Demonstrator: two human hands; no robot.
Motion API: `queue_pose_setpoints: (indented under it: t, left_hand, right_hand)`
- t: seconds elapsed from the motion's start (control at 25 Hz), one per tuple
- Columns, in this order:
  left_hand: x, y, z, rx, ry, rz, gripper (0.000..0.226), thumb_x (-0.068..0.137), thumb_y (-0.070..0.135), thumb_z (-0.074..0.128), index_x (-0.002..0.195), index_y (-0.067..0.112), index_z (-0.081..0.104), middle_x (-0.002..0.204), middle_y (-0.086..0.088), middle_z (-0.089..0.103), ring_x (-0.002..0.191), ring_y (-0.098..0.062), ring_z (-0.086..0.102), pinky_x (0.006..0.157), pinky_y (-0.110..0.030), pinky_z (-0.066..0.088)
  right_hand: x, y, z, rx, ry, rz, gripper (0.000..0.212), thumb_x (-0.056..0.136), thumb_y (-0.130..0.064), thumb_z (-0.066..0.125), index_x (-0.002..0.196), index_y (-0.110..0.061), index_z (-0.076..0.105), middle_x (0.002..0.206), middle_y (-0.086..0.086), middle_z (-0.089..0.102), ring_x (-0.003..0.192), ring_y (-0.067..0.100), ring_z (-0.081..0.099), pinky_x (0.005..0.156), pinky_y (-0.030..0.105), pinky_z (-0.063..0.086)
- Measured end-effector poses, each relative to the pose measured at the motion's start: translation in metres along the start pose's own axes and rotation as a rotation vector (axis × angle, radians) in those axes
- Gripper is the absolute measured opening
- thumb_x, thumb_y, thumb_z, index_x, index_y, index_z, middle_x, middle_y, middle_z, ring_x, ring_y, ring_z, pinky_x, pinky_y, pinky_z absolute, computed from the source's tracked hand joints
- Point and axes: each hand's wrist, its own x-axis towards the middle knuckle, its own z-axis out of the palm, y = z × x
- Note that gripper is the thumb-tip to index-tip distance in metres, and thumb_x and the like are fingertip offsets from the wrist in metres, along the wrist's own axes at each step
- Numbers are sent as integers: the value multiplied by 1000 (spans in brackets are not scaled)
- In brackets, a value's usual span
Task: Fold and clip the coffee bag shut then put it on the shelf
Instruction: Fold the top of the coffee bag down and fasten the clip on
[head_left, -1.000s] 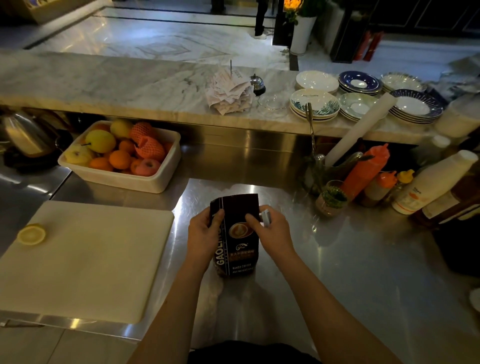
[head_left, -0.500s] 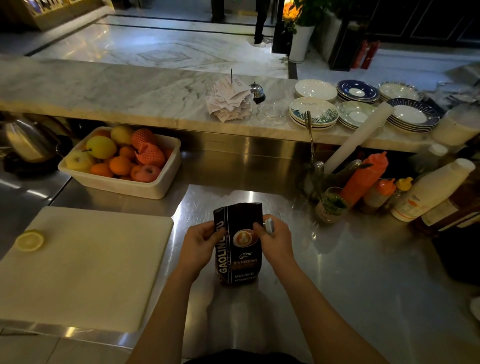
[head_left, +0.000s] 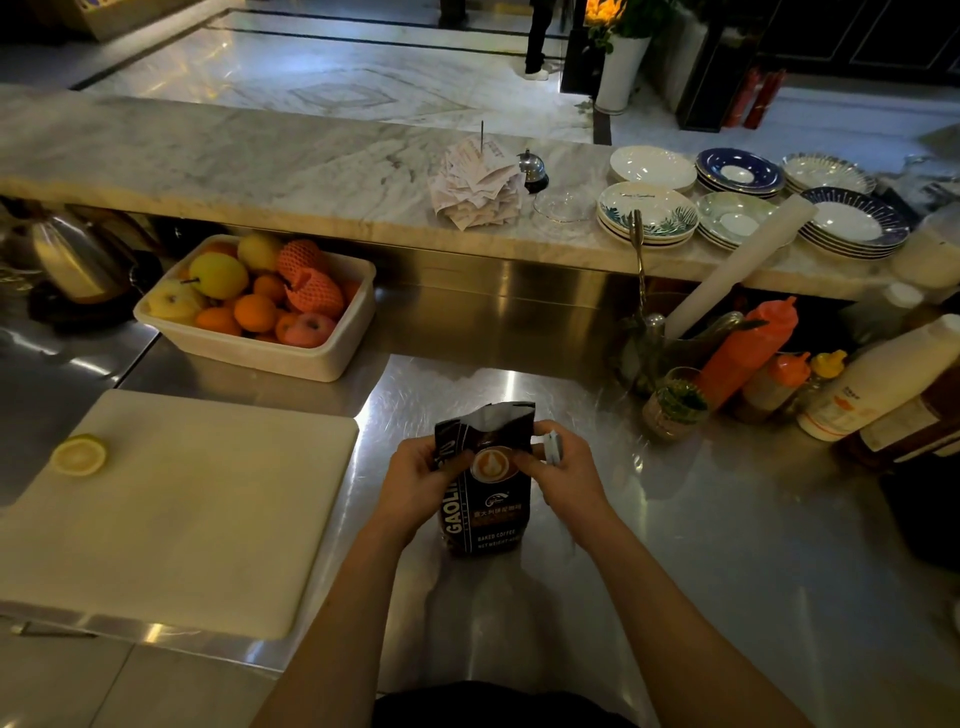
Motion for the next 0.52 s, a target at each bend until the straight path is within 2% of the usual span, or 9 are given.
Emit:
queue_pose_setpoints:
  t: [0.12, 0.16, 0.24, 0.32, 0.4, 0.48, 0.52]
  left_hand:
    - [2, 1, -5, 8, -105, -12, 24, 93, 8, 61, 92, 28, 76, 90, 2, 78, 88, -14, 72, 81, -32, 54]
    - [2, 1, -7, -15, -144, -9, 25, 94, 7, 58, 96, 26, 75, 93, 1, 78, 91, -14, 72, 83, -31, 55]
    - [-1, 1, -9, -101, -193, -18, 27, 96, 5, 54, 105, 21, 73, 102, -2, 77, 100, -17, 71, 87, -28, 55]
    - [-4, 2, -8, -137, -159, -29, 25, 97, 7, 54, 112, 20, 69, 107, -2, 76, 102, -16, 71, 87, -27, 56]
    - [-4, 5, -2, -80, -25, -11, 19, 92, 18, 64, 109, 22, 71, 102, 1, 77, 98, -15, 72, 84, -28, 57]
    - [-1, 11, 6, 19, 103, 40, 19, 86, 26, 71, 104, 20, 72, 94, 6, 76, 91, -12, 73, 78, -23, 56]
    - [-1, 15, 12, 75, 135, 67, 19, 87, 28, 69, 104, 19, 72, 91, 8, 74, 90, -9, 72, 75, -18, 55]
  right_hand:
    - [0, -4, -3, 2, 29, 10, 17, 84, -2, 65, 95, -14, 69, 76, 0, 72, 66, 3, 68, 54, 14, 49]
    - [-1, -4, -3, 19, 38, 26, 17, 86, 0, 62, 95, -13, 69, 68, -5, 69, 56, -2, 63, 47, 10, 43]
    - [-2, 0, -5, 47, 49, 63, 17, 89, -1, 59, 90, -15, 68, 56, -11, 63, 45, -5, 57, 44, 9, 39]
    - [-2, -1, -4, 21, 48, 50, 15, 90, -3, 59, 87, -15, 67, 59, -9, 64, 48, -4, 59, 45, 10, 41]
    - [-1, -6, 1, -40, 38, 1, 5, 89, -12, 62, 88, -12, 67, 73, -1, 70, 65, 4, 68, 54, 16, 52]
    - [2, -12, 6, -95, 35, -69, 13, 86, -24, 67, 92, -13, 68, 85, 3, 73, 80, 13, 71, 70, 29, 60]
    - [3, -14, 7, -120, 41, -104, 17, 85, -30, 68, 94, -15, 68, 87, 1, 73, 83, 13, 71, 72, 31, 60]
